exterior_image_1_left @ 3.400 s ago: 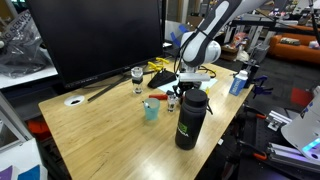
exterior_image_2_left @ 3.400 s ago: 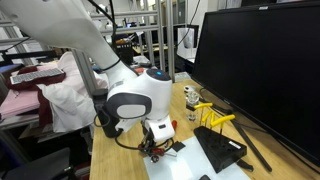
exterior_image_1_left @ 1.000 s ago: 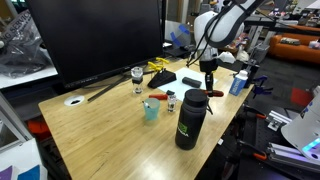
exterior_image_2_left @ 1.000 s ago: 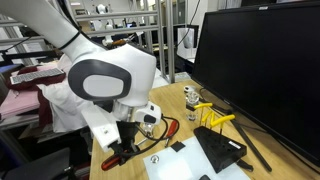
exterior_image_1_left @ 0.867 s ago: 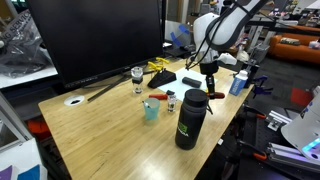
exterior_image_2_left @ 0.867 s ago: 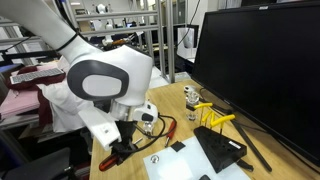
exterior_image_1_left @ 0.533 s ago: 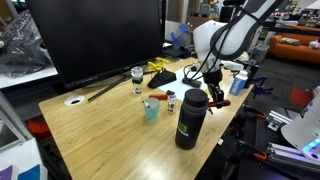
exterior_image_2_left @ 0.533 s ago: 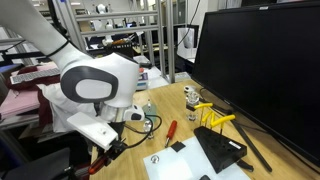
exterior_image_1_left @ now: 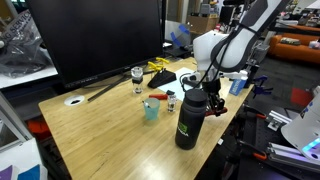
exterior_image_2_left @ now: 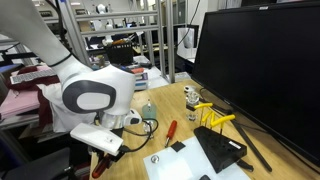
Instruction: Move the screwdriver in front forwards
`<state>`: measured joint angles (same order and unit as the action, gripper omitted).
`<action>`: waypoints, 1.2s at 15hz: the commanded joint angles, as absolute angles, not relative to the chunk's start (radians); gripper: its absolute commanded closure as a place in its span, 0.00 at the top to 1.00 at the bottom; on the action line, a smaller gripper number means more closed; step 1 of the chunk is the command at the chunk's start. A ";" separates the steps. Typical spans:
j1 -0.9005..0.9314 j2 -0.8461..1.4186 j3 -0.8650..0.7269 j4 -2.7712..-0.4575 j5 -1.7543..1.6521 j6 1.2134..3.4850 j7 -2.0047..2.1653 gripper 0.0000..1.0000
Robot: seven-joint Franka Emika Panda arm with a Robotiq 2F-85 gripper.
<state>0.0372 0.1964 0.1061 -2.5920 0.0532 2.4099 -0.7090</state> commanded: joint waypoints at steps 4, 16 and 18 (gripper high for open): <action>0.013 0.275 0.152 -2.561 0.061 2.459 -0.766 0.09; -0.001 0.268 0.156 -2.547 0.071 2.462 -0.771 0.99; -0.010 0.256 0.159 -2.551 0.083 2.452 -0.778 1.00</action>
